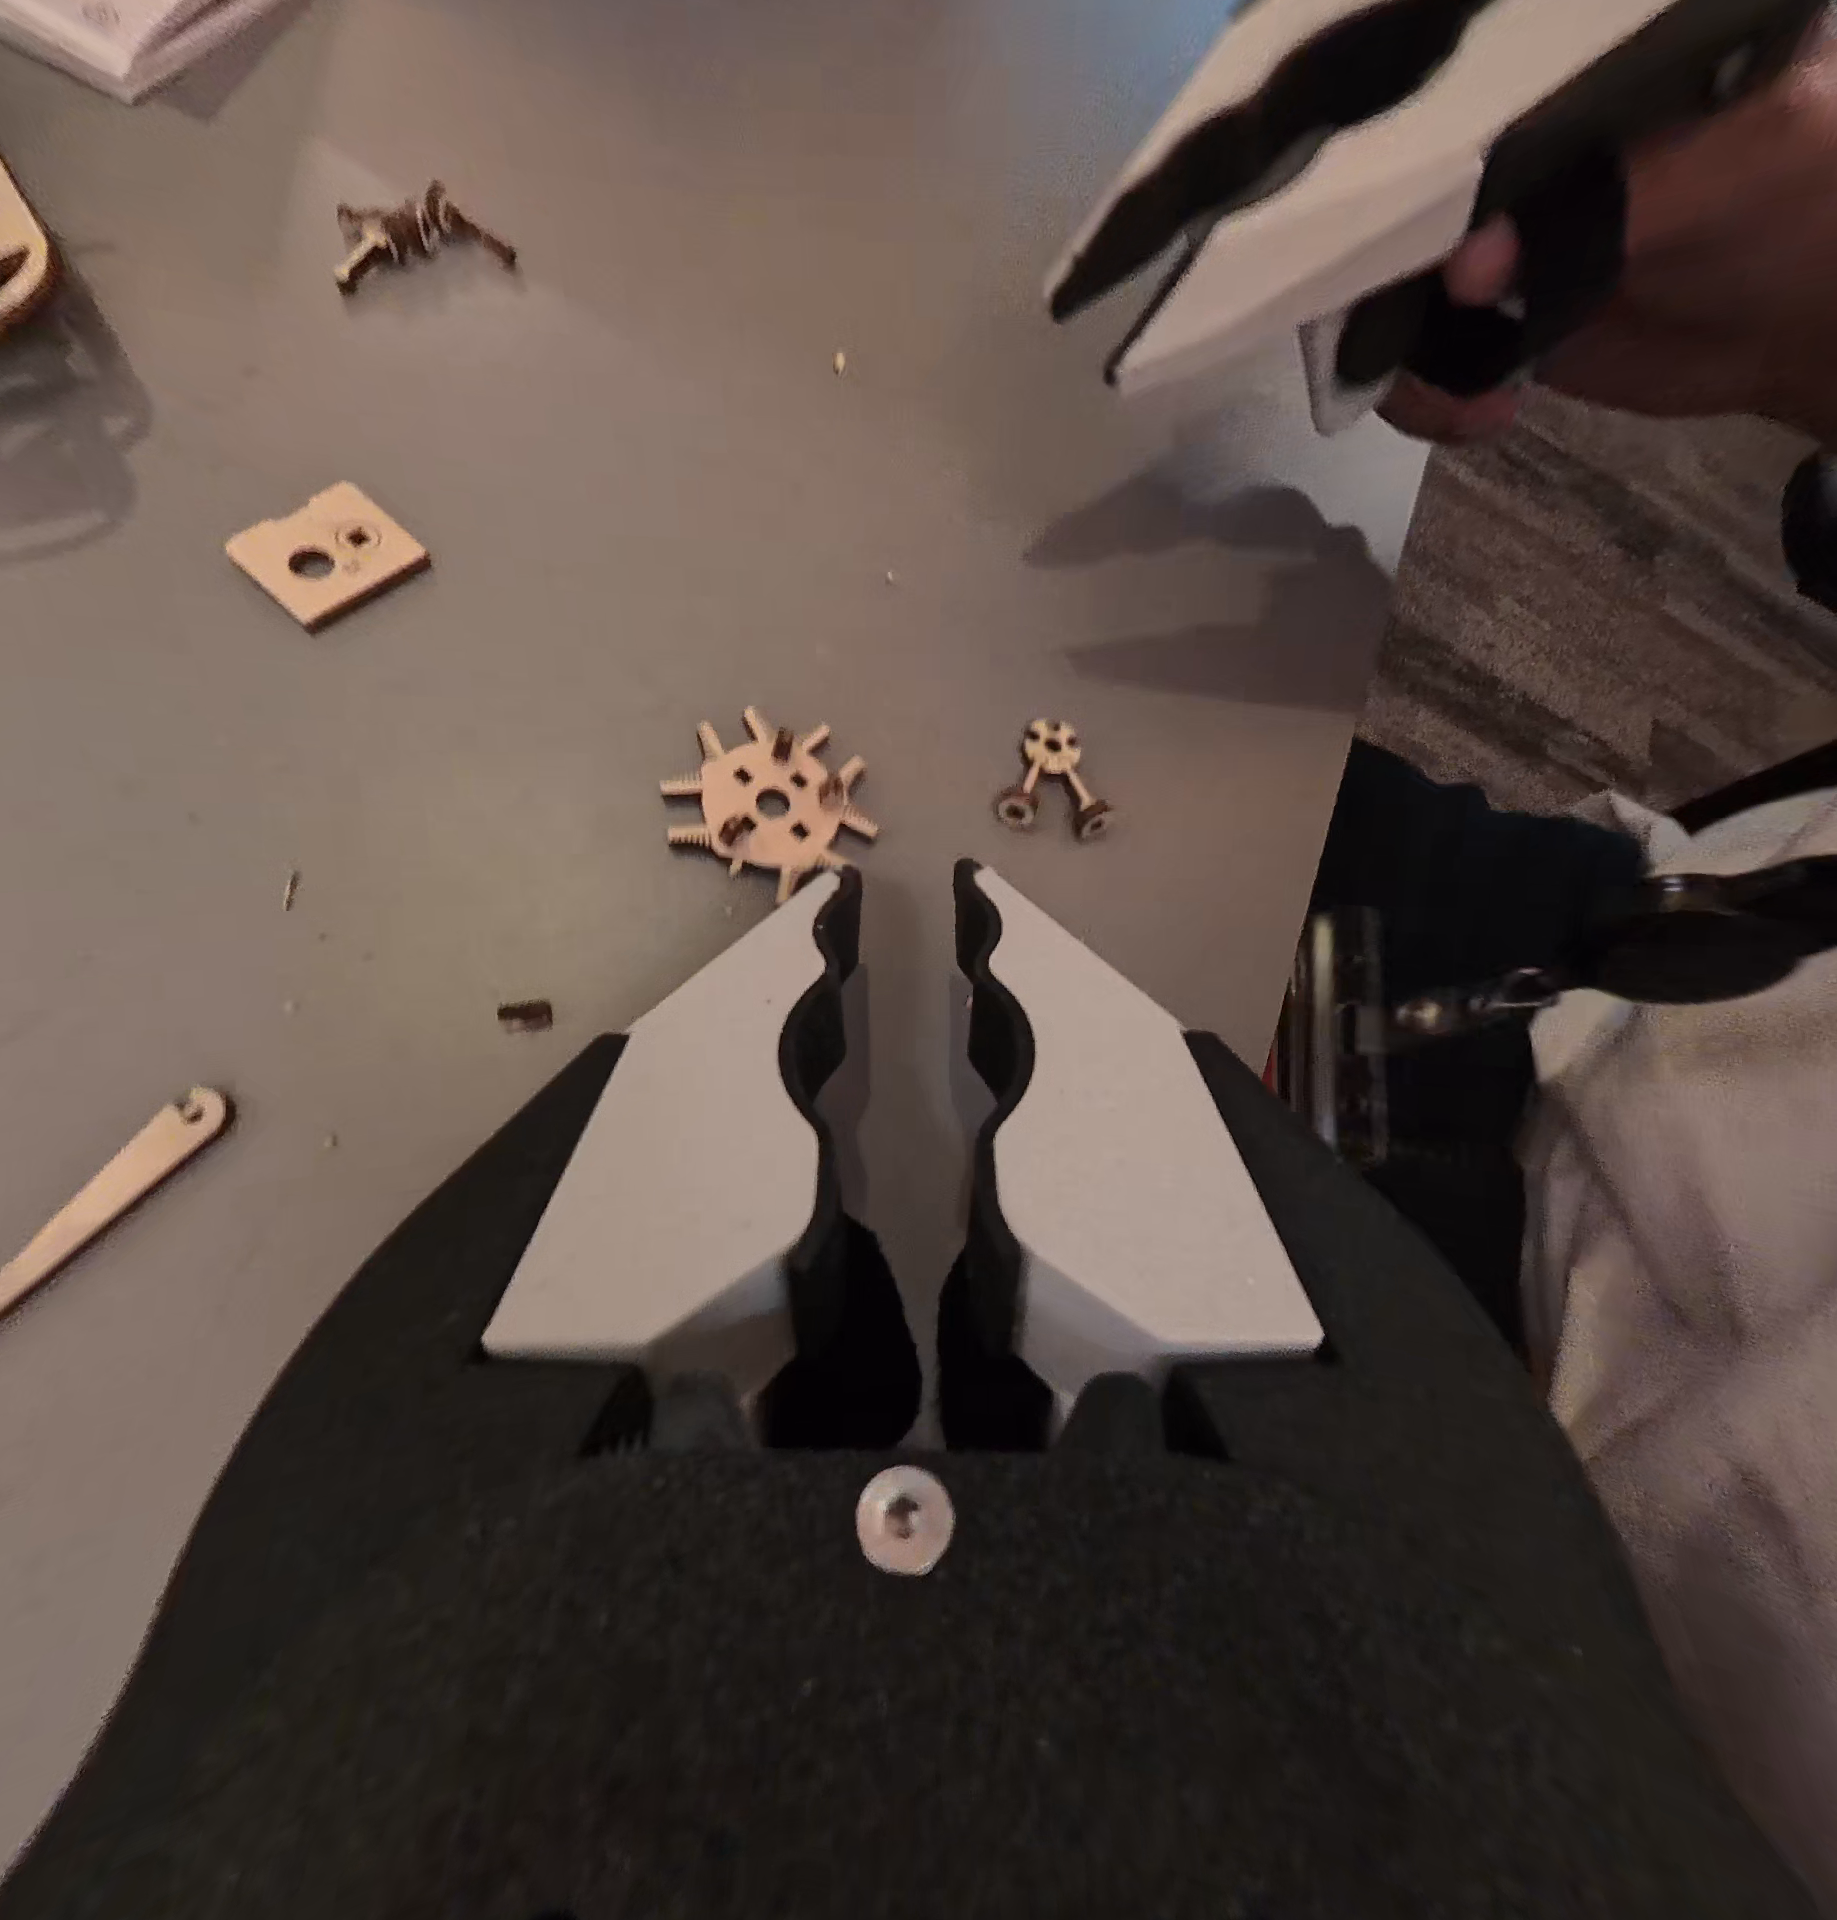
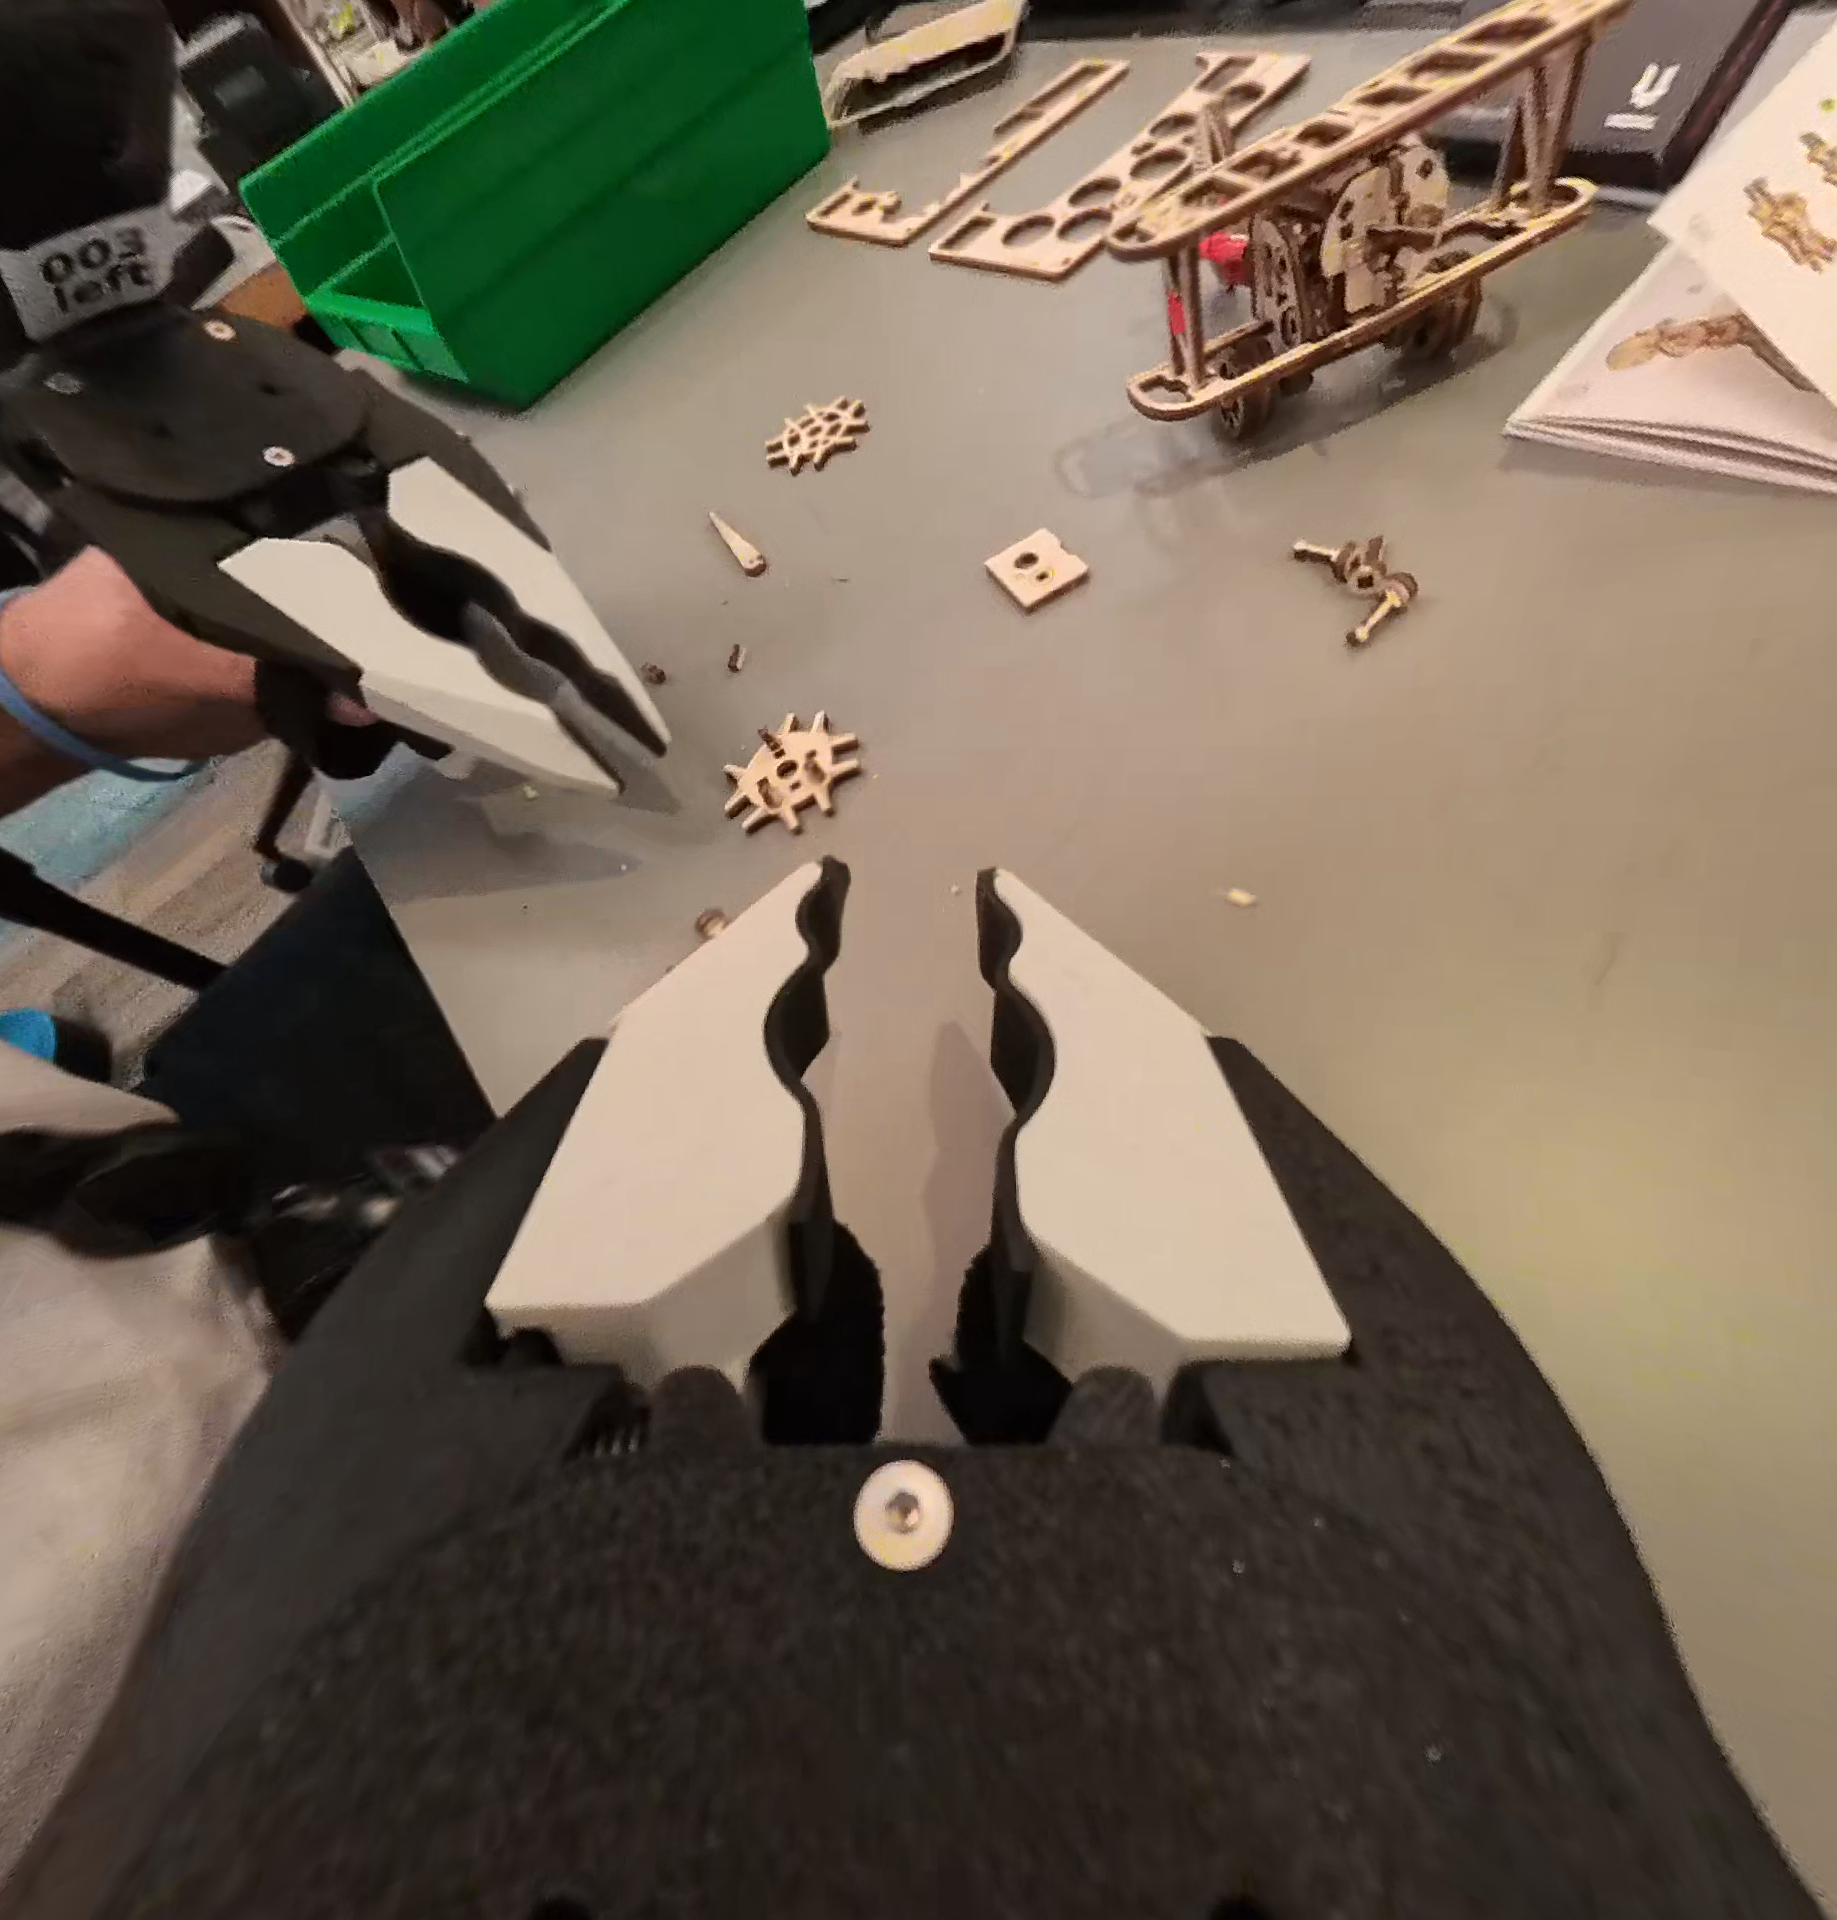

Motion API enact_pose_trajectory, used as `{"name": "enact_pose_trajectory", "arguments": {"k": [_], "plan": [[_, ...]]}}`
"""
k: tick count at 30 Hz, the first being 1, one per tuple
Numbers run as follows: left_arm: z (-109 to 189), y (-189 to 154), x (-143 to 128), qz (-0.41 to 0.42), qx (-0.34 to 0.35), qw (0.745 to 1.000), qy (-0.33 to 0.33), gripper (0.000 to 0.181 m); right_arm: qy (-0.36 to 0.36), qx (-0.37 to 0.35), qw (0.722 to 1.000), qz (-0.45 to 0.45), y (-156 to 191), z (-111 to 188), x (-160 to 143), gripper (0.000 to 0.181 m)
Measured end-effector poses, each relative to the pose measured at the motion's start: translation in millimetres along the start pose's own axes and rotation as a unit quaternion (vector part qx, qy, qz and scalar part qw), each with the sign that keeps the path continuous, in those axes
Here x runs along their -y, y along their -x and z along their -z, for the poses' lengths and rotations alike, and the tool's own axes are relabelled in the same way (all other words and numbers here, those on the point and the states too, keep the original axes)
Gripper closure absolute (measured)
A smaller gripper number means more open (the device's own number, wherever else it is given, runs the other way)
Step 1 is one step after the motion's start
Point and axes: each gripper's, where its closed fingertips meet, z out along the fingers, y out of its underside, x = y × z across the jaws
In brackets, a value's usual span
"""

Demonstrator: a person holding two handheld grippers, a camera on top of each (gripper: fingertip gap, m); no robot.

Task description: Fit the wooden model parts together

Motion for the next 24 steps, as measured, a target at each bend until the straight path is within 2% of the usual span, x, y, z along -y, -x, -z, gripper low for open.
{"name": "enact_pose_trajectory", "arguments": {"k": [5, 12, 20, 24], "plan": [[-14.2, 0.2, 27.5, 0.004, 0.011, 1.000, -0.017, 0.166, 0.002, -0.041, 0.999, 0.033, -17.1, 20.6, -1.0, 0.156], [-46.6, 55.8, 56.6, 0.032, 0.122, 0.991, 0.042, 0.166, 0.003, -0.048, 0.999, 0.008, -37.2, 32.1, -7.5, 0.156], [-95.9, 89.4, 83.0, 0.101, 0.159, 0.982, 0.031, 0.166, 0.017, -0.103, 0.993, 0.045, -61.8, 44.2, -13.6, 0.158], [-110.1, 102.4, 91.2, 0.096, 0.181, 0.978, 0.041, 0.166, 0.017, -0.101, 0.994, 0.028, -67.3, 45.1, -17.2, 0.159]]}}
